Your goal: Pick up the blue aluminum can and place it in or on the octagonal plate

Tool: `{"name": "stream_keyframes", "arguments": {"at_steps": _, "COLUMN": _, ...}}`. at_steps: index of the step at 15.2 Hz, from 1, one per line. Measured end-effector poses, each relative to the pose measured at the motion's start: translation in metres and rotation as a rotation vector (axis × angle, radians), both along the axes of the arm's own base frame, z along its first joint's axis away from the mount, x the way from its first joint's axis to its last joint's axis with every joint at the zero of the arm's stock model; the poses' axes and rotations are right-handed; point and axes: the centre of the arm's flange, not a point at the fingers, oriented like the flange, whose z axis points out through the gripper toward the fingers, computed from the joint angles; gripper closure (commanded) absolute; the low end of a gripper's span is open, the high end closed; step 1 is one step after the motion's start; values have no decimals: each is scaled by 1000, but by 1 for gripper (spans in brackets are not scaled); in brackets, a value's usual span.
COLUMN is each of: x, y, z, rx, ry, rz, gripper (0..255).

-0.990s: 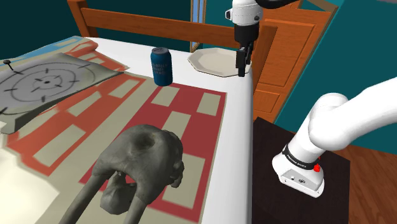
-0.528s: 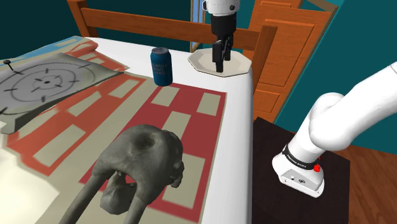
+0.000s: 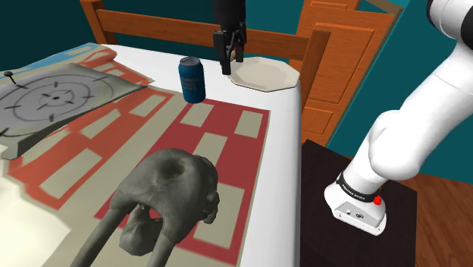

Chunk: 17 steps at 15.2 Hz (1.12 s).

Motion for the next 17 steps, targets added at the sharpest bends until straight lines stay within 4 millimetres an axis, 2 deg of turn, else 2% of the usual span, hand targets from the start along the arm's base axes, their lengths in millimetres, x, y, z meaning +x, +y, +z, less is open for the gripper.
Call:
{"name": "stream_keyframes", "arguments": {"at_steps": 7, "x": 54, "y": 59, "z": 36, "rx": 47, "ry": -19, "rz": 25, "gripper": 0}}
{"name": "stream_keyframes", "arguments": {"at_steps": 8, "x": 60, "y": 63, "z": 36, "rx": 51, "ry": -20, "rz": 26, "gripper": 0}}
{"name": "stream_keyframes", "arguments": {"at_steps": 17, "x": 61, "y": 69, "z": -1, "rx": 56, "ry": -22, "rz": 28, "gripper": 0}}
